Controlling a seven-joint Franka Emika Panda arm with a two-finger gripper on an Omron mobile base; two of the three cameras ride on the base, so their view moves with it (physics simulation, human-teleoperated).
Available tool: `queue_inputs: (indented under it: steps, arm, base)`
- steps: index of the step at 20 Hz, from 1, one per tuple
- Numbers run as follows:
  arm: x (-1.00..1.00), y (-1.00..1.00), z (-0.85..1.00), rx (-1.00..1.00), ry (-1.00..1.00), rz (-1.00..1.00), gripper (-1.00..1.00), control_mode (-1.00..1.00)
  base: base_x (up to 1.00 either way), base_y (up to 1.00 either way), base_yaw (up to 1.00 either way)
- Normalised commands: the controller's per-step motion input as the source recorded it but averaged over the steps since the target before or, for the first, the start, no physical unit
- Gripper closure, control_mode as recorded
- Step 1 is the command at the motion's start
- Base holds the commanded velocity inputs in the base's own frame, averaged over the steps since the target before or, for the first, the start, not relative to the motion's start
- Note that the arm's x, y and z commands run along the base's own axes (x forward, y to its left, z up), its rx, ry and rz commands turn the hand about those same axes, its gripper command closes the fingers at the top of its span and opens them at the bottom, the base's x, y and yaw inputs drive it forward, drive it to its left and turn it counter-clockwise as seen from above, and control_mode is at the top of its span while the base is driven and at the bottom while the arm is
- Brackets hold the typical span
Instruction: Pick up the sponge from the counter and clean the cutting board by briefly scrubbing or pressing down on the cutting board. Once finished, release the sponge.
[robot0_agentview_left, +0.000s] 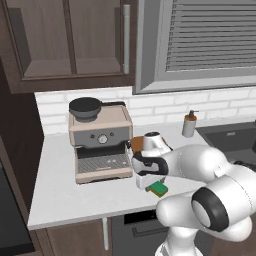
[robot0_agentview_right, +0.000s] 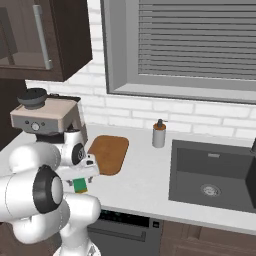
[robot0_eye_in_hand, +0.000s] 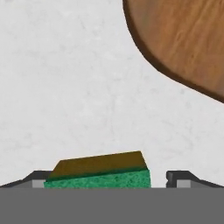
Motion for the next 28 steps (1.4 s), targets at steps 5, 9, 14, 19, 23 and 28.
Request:
queue_inputs:
  steps: [5, 9, 14, 19, 23, 28]
  arm:
    - [-0.07, 0.0, -0.06, 0.03, 0.0, 0.0, 1.0, -1.0]
    - [-0.05, 0.0, 0.0, 0.01, 0.0, -0.01, 1.0, -1.0]
    - [-0.32, -0.01, 0.01, 0.01, -0.06, -0.04, 1.0, -1.0]
    - [-0.16, 0.0, 0.71, 0.01, -0.22, -0.12, 1.0, -1.0]
    - [0.0, -0.13, 0.97, 0.12, -0.26, -0.06, 1.0, -1.0]
    - [0.51, -0.26, 0.38, 0.35, -0.19, 0.01, 1.0, -1.0]
  base:
    - [0.0, 0.0, 0.0]
    - [0.0, 0.0, 0.0]
    - [0.0, 0.0, 0.0]
    - [0.0, 0.0, 0.0]
    - [0.0, 0.0, 0.0]
    - [0.0, 0.0, 0.0]
